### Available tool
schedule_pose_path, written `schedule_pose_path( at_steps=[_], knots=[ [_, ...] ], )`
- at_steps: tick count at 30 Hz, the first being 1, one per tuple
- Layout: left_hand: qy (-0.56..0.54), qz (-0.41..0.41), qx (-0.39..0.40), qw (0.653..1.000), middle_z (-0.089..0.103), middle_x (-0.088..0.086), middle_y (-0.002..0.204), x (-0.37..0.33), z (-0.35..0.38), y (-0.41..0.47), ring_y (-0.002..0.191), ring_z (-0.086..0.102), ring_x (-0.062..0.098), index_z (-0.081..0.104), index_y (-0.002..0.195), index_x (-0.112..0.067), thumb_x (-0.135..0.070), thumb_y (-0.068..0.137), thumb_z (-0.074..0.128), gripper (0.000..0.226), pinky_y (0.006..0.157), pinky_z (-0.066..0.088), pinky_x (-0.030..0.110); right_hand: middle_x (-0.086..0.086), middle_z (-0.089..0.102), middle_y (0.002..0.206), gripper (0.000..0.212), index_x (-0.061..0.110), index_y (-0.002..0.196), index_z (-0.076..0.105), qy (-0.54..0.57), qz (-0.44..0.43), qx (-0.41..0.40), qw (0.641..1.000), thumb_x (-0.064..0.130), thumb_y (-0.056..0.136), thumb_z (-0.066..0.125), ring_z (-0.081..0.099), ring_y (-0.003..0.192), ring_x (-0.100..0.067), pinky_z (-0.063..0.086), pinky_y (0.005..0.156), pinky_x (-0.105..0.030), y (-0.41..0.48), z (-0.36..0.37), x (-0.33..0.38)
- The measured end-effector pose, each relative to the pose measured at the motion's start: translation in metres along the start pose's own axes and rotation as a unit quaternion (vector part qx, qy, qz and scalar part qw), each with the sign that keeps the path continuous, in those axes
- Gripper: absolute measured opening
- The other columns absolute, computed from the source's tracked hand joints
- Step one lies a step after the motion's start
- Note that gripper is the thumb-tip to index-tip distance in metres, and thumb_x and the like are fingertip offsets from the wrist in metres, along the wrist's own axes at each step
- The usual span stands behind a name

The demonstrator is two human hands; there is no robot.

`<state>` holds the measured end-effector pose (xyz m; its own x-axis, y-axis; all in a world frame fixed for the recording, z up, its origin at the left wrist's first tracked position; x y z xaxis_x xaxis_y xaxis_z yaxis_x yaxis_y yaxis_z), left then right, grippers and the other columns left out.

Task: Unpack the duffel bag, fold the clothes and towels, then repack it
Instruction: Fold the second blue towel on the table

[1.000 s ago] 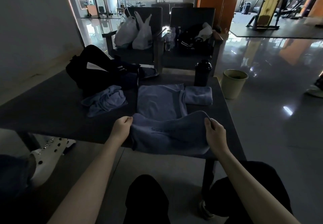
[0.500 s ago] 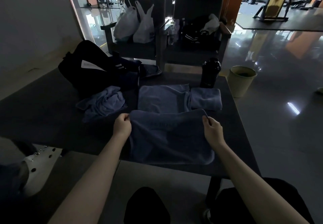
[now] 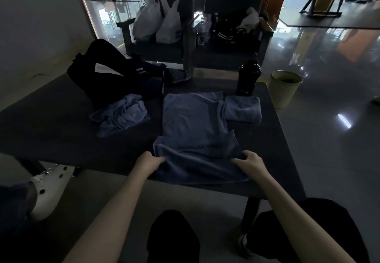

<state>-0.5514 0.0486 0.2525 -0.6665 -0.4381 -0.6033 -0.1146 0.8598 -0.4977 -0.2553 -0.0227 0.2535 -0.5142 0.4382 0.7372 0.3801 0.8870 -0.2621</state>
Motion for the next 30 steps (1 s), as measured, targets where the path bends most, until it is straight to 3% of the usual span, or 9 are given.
schedule_pose_path(
  at_steps=[3,5,7,10,12,15,21,26,30],
  knots=[
    [0.03,0.01,0.031,0.999,0.062,0.013,0.094,0.007,0.003,-0.016,0.079,0.061,0.025,0.057,0.097,-0.005,-0.023,0.089,0.06,0.019,0.062,0.048,0.03,-0.012,0.07,0.089,0.023,0.003,0.094,0.07,-0.009,-0.002,0.007,1.0,0.02,0.08,0.067,0.058,0.074,-0.016,0.047,0.068,-0.031,-0.016,-0.002,-0.006],
    [0.022,0.018,0.051,0.998,0.062,0.01,0.09,0.011,0.006,-0.022,0.07,0.061,0.022,0.055,0.096,-0.011,-0.02,0.09,0.057,0.011,0.053,0.042,0.025,-0.012,0.07,0.084,0.021,0.002,0.092,0.07,-0.016,-0.003,0.013,1.0,0.018,0.08,0.066,0.056,0.07,-0.014,0.044,0.063,-0.029,-0.025,-0.003,-0.009],
    [-0.015,0.02,0.056,0.998,0.062,0.013,0.095,0.011,0.01,-0.027,0.074,0.063,0.026,0.053,0.097,-0.012,-0.015,0.091,0.055,0.007,0.057,0.048,0.029,-0.008,0.066,0.075,0.02,0.0,0.089,0.07,-0.022,-0.004,0.017,1.0,0.017,0.079,0.065,0.054,0.066,-0.013,0.041,0.058,-0.027,-0.031,-0.003,-0.01],
    [-0.134,0.011,0.062,0.989,0.059,0.017,0.095,0.008,0.016,-0.032,0.085,0.061,0.033,0.052,0.09,-0.008,-0.001,0.091,0.054,0.007,0.075,0.054,0.041,-0.007,0.062,0.071,0.018,-0.002,0.086,0.069,-0.02,0.005,0.023,1.0,0.013,0.078,0.065,0.053,0.064,-0.015,0.039,0.054,-0.025,-0.037,-0.003,-0.009],
    [-0.16,0.007,0.066,0.985,0.06,0.015,0.082,0.008,0.017,-0.034,0.074,0.06,0.028,0.054,0.089,-0.005,0.001,0.09,0.055,0.006,0.069,0.051,0.036,-0.007,0.06,0.066,0.016,-0.003,0.084,0.068,-0.006,0.023,0.042,0.999,0.011,0.077,0.066,0.053,0.059,-0.015,0.04,0.051,-0.023,-0.04,-0.003,-0.01],
    [-0.171,-0.004,0.091,0.981,0.059,0.011,0.074,0.008,0.014,-0.042,0.063,0.056,0.02,0.056,0.097,-0.005,0.0,0.09,0.057,0.008,0.054,0.042,0.027,-0.006,0.057,0.061,0.016,-0.005,0.081,0.067,0.006,0.038,0.051,0.998,0.01,0.075,0.068,0.051,0.054,-0.013,0.039,0.046,-0.021,-0.041,-0.007,-0.013],
    [-0.177,-0.088,0.186,0.962,0.064,0.014,0.081,0.006,0.01,-0.062,0.071,0.06,0.022,0.055,0.094,-0.007,-0.021,0.098,0.049,0.016,0.059,0.044,0.027,-0.002,0.053,0.058,0.014,0.006,0.066,0.061,0.01,0.014,0.018,1.0,0.01,0.075,0.07,0.049,0.056,-0.012,0.036,0.049,-0.023,-0.045,-0.012,-0.017],
    [-0.292,-0.059,0.127,0.946,0.063,0.015,0.078,0.005,0.011,-0.064,0.07,0.06,0.023,0.056,0.094,-0.004,-0.014,0.095,0.054,0.01,0.06,0.047,0.028,0.0,0.058,0.067,0.014,0.015,0.07,0.06,0.054,-0.004,-0.043,0.998,0.007,0.078,0.069,0.051,0.063,-0.011,0.037,0.051,-0.021,-0.053,-0.018,-0.021],
    [-0.298,-0.034,0.046,0.953,0.057,0.011,0.072,0.007,0.001,-0.06,0.063,0.055,0.016,0.056,0.087,-0.004,-0.003,0.092,0.057,0.006,0.04,0.045,0.017,0.001,0.06,0.072,0.006,0.013,0.078,0.065,0.063,-0.008,-0.077,0.995,0.012,0.078,0.071,0.054,0.069,-0.013,0.036,0.053,-0.02,-0.053,-0.023,-0.027]
  ],
)
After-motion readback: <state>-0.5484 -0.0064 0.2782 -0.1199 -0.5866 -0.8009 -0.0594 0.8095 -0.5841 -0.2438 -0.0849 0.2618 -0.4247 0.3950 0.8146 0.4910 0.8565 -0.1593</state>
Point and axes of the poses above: each hand's wrist, its own y-axis towards the middle knuckle, its own z-axis out of the palm, x = y × z, the point moved 1 cm from there along y, towards the middle knuckle
